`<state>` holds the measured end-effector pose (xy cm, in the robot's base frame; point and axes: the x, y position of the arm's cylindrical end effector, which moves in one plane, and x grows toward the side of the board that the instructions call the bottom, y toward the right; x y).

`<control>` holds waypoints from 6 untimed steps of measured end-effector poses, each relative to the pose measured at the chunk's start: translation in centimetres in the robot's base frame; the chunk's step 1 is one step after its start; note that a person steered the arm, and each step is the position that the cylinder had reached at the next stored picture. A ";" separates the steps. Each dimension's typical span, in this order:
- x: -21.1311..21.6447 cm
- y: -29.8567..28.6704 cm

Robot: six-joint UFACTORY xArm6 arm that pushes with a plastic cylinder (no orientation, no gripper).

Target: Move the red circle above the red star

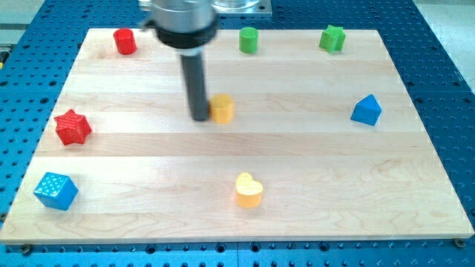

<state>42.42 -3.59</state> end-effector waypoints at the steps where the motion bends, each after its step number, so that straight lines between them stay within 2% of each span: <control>1: -7.7 -3.4; 2: -14.3 -3.6; 3: -21.4 -6.9; 4: -23.1 -9.4; 5: -21.3 -18.5; 6: -17.3 -19.0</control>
